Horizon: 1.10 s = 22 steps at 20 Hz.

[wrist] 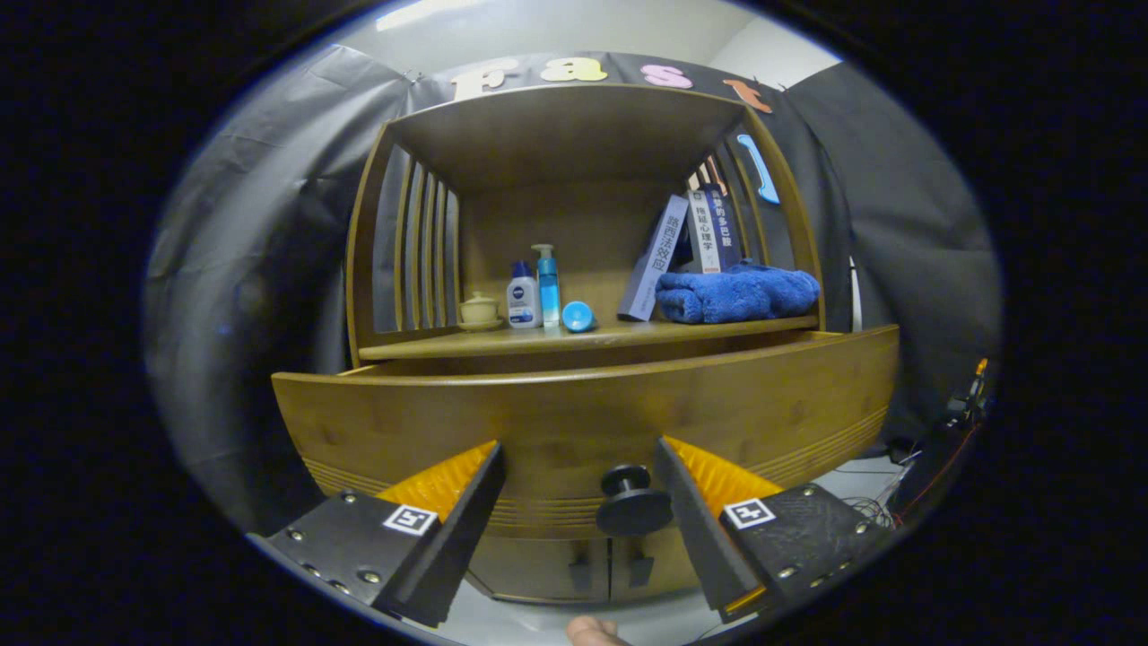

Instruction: Pull open the drawer, take out the items inside it, and place them on the countertop above the cabinet.

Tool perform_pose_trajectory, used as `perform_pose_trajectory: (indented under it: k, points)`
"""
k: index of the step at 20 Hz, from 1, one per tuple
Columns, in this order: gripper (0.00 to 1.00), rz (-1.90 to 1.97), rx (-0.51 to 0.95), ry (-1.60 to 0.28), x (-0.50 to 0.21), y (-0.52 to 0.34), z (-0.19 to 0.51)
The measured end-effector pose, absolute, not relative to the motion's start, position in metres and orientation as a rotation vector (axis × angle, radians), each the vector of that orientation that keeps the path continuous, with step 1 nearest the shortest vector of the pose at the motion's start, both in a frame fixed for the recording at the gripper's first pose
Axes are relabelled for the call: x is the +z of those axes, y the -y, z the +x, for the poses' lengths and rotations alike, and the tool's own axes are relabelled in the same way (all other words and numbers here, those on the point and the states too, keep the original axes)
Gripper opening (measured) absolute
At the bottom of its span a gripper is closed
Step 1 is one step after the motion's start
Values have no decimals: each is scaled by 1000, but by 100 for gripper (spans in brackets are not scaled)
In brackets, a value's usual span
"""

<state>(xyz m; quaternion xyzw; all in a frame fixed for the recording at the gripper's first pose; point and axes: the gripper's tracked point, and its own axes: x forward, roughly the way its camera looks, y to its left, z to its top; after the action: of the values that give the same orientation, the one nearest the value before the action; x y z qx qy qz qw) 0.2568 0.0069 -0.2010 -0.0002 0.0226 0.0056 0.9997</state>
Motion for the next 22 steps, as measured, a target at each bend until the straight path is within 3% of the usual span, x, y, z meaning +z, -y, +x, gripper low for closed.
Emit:
perform_pose_trajectory:
  k: [22]
  points:
    - [100,-47,2,-36,-199,-10,266]
